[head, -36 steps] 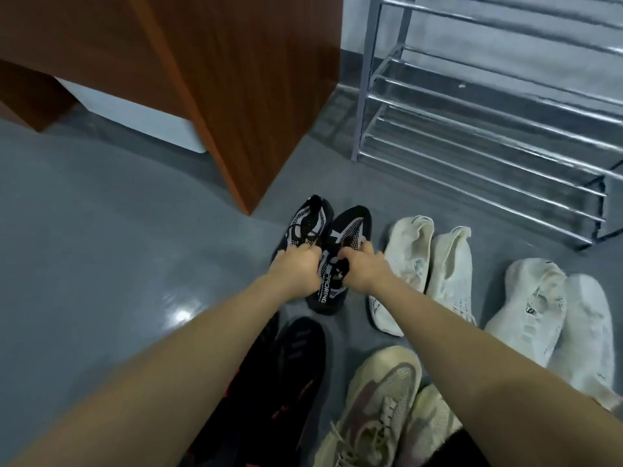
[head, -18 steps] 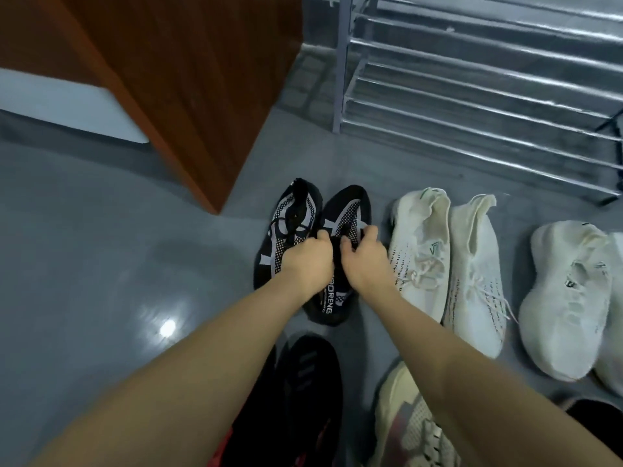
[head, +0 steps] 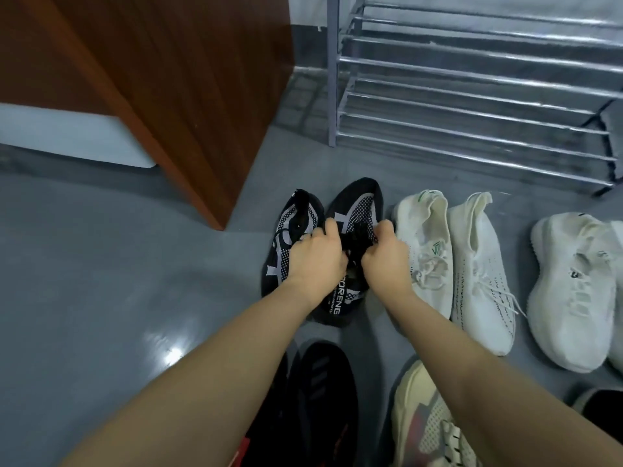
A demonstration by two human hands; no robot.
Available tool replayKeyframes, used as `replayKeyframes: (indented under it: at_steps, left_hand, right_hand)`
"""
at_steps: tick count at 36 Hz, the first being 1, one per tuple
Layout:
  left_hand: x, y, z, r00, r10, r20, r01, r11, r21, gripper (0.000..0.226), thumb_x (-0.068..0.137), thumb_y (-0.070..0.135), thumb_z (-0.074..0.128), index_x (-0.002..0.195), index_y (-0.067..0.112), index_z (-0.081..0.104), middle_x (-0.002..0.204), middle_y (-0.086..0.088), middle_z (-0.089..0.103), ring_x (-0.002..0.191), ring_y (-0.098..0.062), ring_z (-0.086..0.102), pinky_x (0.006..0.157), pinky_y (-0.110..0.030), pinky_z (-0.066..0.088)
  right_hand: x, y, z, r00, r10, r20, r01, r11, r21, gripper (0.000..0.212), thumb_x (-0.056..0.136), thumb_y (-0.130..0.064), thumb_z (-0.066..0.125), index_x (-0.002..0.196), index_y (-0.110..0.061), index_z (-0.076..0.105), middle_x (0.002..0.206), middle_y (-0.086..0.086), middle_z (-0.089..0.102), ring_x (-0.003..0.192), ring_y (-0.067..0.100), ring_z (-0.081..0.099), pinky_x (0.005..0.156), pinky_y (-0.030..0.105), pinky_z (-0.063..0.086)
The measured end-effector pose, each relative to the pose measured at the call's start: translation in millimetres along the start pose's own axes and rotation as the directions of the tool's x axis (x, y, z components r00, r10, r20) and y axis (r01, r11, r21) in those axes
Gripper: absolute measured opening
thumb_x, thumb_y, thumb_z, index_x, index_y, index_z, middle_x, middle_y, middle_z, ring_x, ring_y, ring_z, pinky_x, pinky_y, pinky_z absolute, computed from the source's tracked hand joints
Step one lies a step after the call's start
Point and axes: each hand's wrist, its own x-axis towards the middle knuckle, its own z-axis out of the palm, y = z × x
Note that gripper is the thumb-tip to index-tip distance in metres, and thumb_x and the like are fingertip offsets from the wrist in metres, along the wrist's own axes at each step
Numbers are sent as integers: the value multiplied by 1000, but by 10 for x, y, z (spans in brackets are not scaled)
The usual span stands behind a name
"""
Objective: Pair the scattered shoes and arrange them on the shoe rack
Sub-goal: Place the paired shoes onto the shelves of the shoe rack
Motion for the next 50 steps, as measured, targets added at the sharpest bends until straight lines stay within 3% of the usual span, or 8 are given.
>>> replayKeyframes:
  at_steps: [8,18,27,31,35,39,43,50]
  left_hand:
    - [89,-115,-246,999,-45,1,45,996,-81,46,94,30,53,127,5,33,116,-15,53,100,-34,59,74,-41,46]
    - [42,-419,-474,998,-56,-11,55,996,-69,33,90,4,46,121,3,35,113,-19,49,89,-39,58,63,-33,34]
    - [-33,-841,-600,978,-192,-78,173,964,-201,38,88,1,46,123,12,35,103,-15,48,75,-35,53,65,-41,45]
    - [-125,-1047,-533,966,-255,-41,245,954,-170,39,89,-1,43,124,13,34,100,-14,46,70,-30,47,62,-37,40]
    - [-228,-1259,-484,951,-307,-34,300,944,-134,35,89,-3,40,121,11,35,91,-11,41,69,-31,46,61,-39,39]
    - [-293,-1300,-447,952,-308,1,306,946,-108,35,90,-2,40,122,11,35,91,-10,40,70,-31,46,62,-39,39]
    - [-320,-1232,-428,951,-308,32,309,939,-152,32,90,-1,41,119,11,36,90,-10,42,71,-30,47,61,-37,38]
    - [-308,-1137,-534,955,-295,6,291,940,-176,30,89,1,43,117,8,37,91,-10,43,73,-30,48,60,-36,37]
  right_hand:
    - [-14,-209,-63,992,-94,-84,103,988,116,25,85,8,37,99,-8,50,76,1,56,67,21,54,61,31,45]
    - [-69,-426,209,986,-141,-87,157,959,235,27,87,8,39,103,-9,54,73,-3,56,57,4,46,51,7,32]
    - [58,-642,502,971,-200,129,161,951,262,20,97,-21,47,116,-21,53,92,-2,63,80,15,59,69,30,47]
    - [43,-524,642,932,-259,253,226,962,153,34,94,-10,38,122,-23,51,112,1,61,104,23,55,87,44,49]
    - [47,-413,672,905,-278,321,325,940,-102,48,85,1,40,128,-17,50,129,2,54,120,24,42,101,34,31]
    - [24,-279,663,776,-365,514,595,693,-407,66,78,-18,55,141,-27,35,151,-5,28,136,25,22,112,38,5]
    - [50,-257,606,754,-367,544,647,561,-517,67,80,-27,57,142,-32,34,147,-6,31,137,29,20,113,48,-13]
    - [49,-336,519,795,-305,524,605,464,-647,49,91,-30,51,138,-33,39,132,1,42,123,32,30,111,50,7]
